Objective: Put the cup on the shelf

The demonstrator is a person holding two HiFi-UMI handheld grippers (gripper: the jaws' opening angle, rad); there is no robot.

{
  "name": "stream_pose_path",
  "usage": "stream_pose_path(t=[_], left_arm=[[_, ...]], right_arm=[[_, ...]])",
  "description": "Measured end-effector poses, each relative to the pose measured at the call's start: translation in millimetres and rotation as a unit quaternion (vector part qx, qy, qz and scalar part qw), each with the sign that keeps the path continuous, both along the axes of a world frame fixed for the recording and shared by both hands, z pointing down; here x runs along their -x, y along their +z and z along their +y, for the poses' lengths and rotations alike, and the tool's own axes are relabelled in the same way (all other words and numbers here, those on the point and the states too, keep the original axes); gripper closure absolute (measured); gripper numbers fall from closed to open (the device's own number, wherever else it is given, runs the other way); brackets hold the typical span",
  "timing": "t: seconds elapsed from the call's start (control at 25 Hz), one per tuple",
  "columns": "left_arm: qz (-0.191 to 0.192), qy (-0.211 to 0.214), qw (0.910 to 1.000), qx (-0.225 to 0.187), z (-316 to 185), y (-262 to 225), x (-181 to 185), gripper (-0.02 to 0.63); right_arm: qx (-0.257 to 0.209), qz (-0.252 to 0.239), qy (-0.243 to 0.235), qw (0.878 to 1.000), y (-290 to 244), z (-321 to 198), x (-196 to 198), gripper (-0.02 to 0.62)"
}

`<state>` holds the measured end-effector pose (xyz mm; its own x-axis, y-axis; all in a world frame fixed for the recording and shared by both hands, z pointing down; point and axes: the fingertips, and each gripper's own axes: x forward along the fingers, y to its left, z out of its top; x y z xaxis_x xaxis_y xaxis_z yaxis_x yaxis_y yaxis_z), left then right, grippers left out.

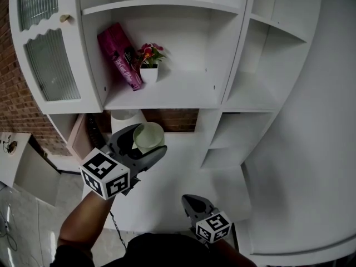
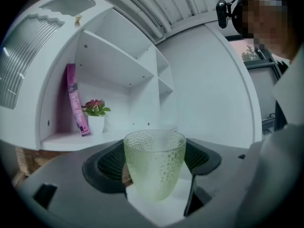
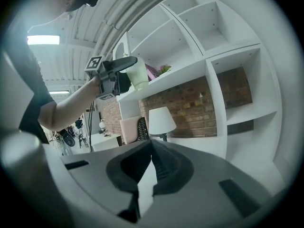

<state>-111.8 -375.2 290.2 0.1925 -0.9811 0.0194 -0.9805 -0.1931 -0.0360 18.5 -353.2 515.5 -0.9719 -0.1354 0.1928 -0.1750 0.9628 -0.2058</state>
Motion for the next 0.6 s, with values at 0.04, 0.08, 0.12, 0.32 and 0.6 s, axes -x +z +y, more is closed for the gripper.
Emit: stream_pose_path(t=[0.04,0.08,0.12,0.32,0.6], left_arm=[[-0.005,0.002,1.0,-0.005,-6.5,-6.5,2.2,0.229],[-0.007,0.004,0.9999,-0.009,-13.4,-12.8,3.7,0.229],[-0.009,0.009,0.9998,-0.014,-20.2,-19.2,4.4,0.229],[-0.041,0.021,0.9983,-0.035,-50.5,-52.1,-0.7,0.229],[-0.041,0.009,0.9986,-0.034,-93.6,-76.1,13.1,0.229]], right_arm=[[0.0,0.0,0.0,1.0,-0.1,-0.3,-0.1,0.591],[0.0,0.0,0.0,1.0,-0.2,-0.4,-0.1,0.591],[0.0,0.0,0.0,1.0,-0.3,-0.4,-0.1,0.591],[0.001,0.002,0.004,1.0,1.2,-1.7,-4.2,0.591],[-0.001,0.007,0.013,1.0,5.8,-10.1,-15.8,0.591]])
